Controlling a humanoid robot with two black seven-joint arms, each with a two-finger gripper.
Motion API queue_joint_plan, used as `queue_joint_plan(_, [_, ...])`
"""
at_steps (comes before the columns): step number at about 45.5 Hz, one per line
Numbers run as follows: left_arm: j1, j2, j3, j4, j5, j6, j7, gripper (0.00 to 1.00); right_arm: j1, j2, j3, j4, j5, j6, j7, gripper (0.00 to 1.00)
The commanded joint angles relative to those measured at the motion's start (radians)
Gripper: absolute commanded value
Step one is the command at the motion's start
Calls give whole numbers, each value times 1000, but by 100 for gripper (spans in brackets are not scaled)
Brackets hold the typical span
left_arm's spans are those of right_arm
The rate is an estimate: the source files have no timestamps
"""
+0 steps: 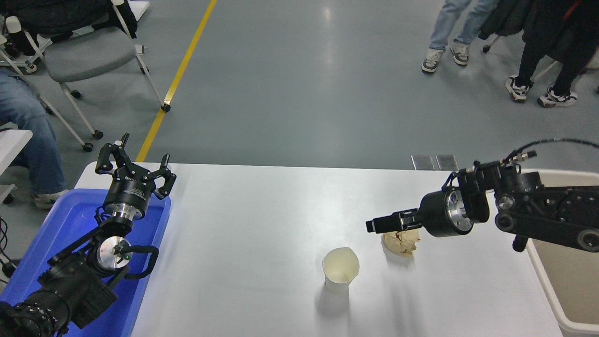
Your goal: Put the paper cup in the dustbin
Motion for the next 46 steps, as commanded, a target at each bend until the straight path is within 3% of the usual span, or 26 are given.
queue_joint_plan(1, [0, 0, 0, 0, 0, 0, 0, 100, 82, 137, -142, -21, -24, -1, -1, 99])
queue_joint_plan(28, [0, 0, 0, 0, 0, 0, 0, 100, 0, 295, -145, -222, -11, -10, -6, 99])
queue_joint_plan(46, [0, -1, 0, 0, 0, 0, 0, 100, -46, 338, -145, -280, -11, -8, -6, 92])
